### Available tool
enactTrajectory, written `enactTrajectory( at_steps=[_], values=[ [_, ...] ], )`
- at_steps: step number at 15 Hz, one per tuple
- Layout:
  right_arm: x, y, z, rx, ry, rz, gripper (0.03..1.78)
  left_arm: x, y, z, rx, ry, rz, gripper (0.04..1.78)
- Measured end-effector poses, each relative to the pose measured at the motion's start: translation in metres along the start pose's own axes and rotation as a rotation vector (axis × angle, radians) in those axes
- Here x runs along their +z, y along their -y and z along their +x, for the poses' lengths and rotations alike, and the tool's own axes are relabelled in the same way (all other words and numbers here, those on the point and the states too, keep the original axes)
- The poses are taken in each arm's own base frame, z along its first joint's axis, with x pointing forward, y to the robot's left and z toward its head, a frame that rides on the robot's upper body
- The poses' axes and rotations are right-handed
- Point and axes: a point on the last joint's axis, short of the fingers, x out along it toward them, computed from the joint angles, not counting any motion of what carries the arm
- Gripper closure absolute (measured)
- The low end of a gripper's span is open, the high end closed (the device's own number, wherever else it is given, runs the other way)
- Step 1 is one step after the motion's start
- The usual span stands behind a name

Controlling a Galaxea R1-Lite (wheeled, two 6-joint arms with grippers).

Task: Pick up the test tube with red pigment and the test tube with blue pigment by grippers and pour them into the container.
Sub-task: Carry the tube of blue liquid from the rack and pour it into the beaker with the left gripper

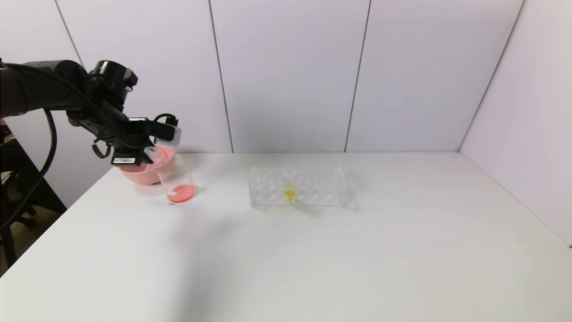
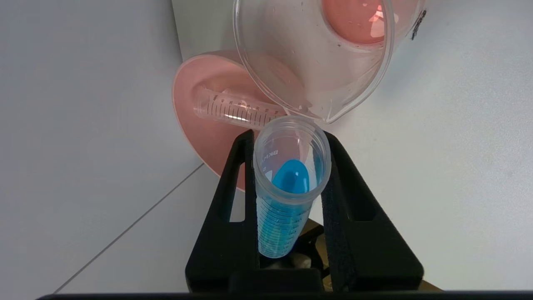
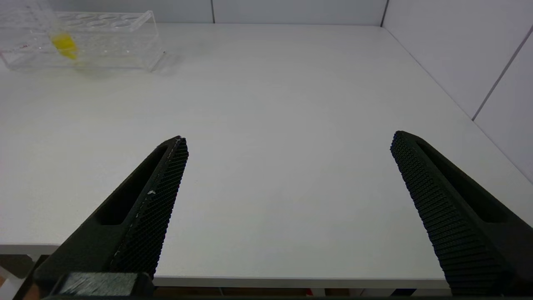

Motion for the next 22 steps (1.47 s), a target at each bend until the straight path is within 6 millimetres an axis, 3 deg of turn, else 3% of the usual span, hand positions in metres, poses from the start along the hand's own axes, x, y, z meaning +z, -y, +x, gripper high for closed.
enactTrajectory(
  at_steps=[22],
  values=[
    [0.0,0.0,0.0,0.0,0.0,0.0,0.04,0.0069,-0.0024,0.0025,0.026,-0.067,0.083,1.37]
  ],
)
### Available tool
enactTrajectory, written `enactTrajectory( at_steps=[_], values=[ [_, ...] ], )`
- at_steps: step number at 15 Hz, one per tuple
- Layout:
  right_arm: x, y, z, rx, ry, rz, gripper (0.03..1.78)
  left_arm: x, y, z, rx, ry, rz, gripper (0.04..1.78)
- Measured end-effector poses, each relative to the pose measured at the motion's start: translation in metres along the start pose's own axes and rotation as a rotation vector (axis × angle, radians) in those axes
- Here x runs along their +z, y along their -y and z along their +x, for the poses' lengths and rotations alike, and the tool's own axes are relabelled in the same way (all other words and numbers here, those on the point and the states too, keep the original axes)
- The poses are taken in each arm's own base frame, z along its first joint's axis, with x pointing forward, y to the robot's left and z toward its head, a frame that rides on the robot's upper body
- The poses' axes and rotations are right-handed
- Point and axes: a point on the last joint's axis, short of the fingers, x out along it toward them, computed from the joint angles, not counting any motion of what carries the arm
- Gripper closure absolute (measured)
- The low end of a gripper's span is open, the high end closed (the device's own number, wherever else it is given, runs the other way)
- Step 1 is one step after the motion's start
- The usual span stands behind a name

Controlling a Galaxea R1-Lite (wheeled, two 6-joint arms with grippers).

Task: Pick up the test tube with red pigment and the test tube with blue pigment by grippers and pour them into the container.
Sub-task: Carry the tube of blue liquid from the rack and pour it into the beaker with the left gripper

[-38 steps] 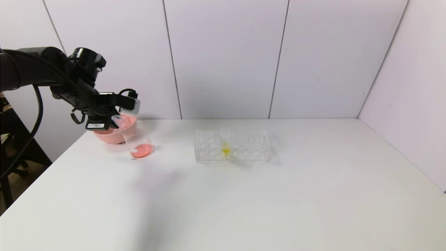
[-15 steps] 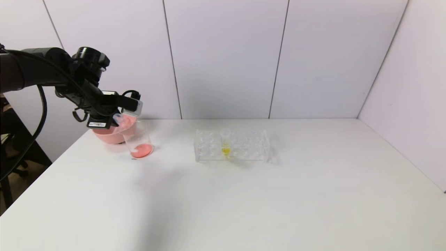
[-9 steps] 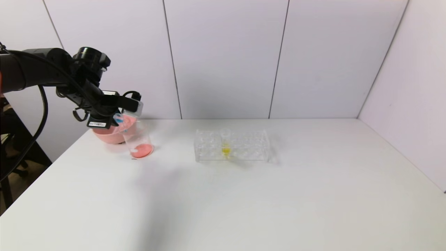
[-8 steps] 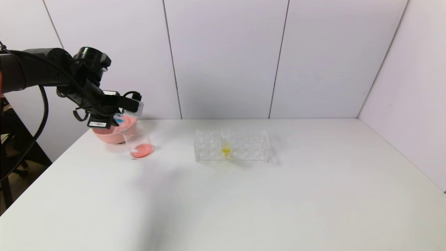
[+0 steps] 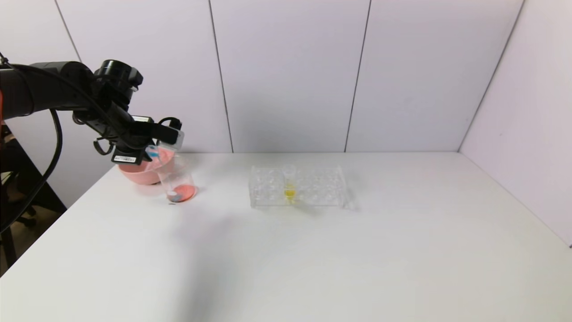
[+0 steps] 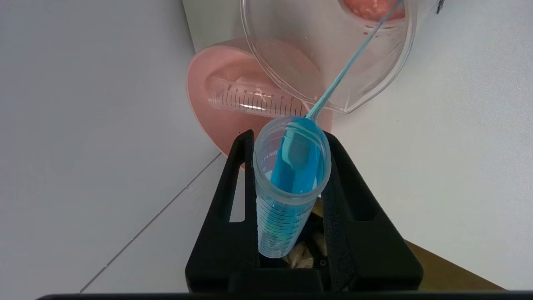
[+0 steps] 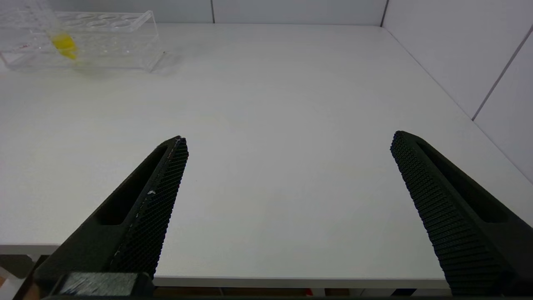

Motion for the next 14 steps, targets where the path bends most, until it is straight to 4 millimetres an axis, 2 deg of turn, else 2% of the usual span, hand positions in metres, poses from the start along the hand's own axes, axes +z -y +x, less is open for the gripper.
enactTrajectory(
  at_steps=[14],
  values=[
    [0.0,0.0,0.0,0.0,0.0,0.0,0.04,0.012,-0.001,-0.002,0.009,-0.015,0.024,1.37]
  ],
)
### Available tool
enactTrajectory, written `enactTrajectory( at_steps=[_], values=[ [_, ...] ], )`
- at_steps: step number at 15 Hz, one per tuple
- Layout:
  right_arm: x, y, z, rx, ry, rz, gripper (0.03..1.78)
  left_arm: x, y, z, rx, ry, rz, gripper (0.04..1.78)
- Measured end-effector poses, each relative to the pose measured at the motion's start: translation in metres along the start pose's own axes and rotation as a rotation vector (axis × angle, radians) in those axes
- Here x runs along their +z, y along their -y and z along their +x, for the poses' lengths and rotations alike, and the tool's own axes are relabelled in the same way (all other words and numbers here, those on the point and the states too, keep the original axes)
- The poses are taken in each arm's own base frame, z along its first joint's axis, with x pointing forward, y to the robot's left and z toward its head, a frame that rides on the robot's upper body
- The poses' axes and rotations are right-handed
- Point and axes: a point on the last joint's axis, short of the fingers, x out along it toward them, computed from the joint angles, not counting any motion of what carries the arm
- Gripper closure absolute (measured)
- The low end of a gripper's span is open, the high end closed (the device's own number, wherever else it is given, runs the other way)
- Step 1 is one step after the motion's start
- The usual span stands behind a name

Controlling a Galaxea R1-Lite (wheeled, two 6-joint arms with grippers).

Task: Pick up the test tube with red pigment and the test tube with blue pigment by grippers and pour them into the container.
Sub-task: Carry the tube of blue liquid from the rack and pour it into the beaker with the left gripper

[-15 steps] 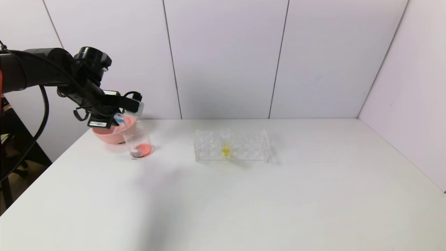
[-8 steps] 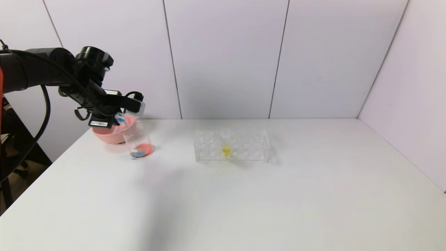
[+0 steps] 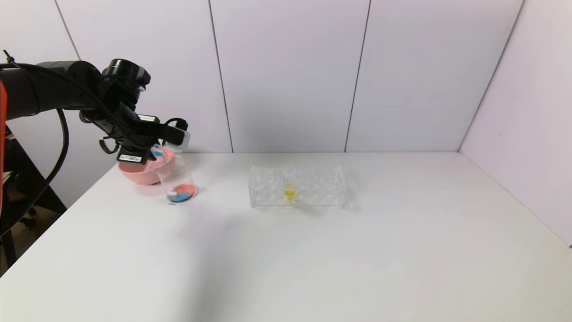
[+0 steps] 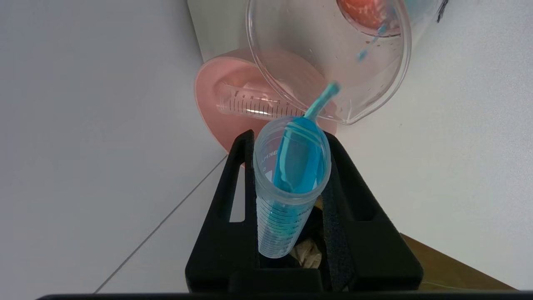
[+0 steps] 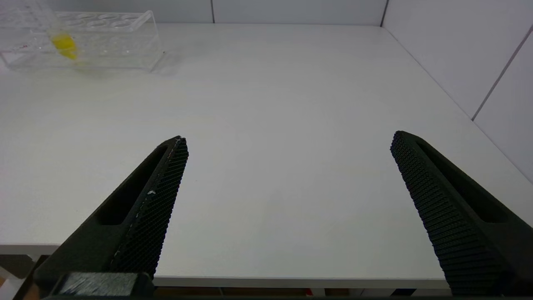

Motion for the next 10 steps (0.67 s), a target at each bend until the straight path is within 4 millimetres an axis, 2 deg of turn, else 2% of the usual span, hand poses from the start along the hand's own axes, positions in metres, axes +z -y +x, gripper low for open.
enactTrajectory(
  at_steps=[10],
  values=[
    [0.0,0.0,0.0,0.0,0.0,0.0,0.04,0.0047,-0.0017,-0.0004,0.017,-0.015,0.015,1.37]
  ],
)
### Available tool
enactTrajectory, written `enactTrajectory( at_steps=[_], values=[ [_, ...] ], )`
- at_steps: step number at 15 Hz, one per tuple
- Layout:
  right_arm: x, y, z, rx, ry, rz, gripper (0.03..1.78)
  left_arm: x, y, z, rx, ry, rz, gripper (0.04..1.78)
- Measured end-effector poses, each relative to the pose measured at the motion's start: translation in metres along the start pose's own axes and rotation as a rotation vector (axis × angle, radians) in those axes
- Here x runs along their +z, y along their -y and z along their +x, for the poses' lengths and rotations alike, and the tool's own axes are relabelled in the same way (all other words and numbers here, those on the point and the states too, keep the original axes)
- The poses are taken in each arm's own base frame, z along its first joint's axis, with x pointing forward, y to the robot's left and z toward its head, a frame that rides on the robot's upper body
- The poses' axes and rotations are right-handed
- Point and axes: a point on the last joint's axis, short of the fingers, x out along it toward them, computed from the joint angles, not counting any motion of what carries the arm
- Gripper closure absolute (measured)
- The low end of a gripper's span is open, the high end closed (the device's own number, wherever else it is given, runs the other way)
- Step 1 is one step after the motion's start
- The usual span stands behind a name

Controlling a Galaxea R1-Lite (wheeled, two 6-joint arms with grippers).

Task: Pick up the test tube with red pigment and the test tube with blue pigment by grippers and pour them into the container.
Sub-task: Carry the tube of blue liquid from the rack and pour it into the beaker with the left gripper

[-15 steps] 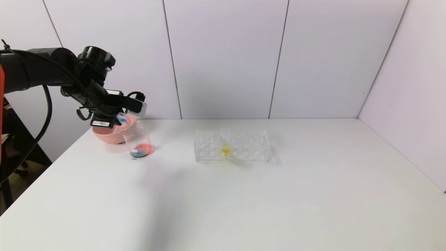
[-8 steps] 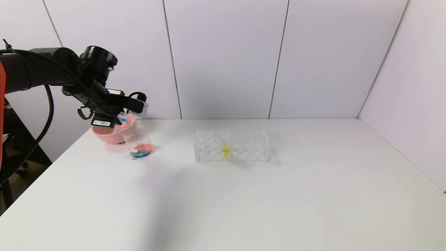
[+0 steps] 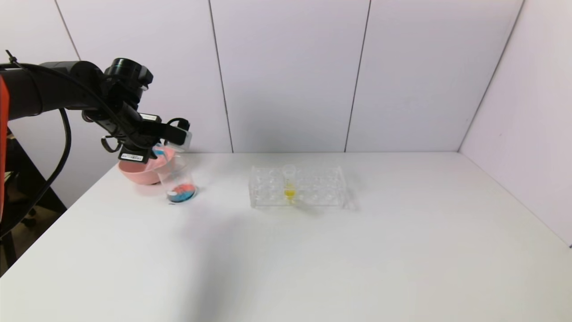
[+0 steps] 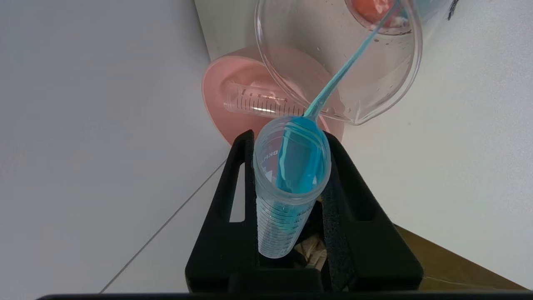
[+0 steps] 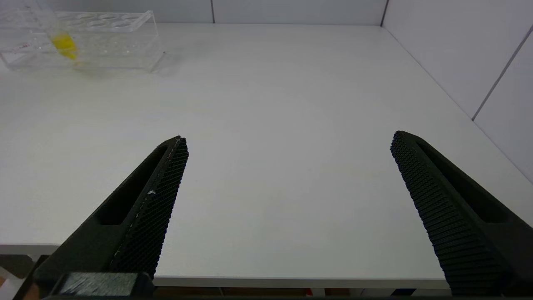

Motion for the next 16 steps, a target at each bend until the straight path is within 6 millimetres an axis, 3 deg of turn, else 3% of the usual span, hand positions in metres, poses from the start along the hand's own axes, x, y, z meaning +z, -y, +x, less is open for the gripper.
enactTrajectory(
  at_steps=[16],
  values=[
    [0.0,0.0,0.0,0.0,0.0,0.0,0.04,0.0074,-0.0031,-0.0023,0.027,-0.046,0.056,1.37]
  ],
)
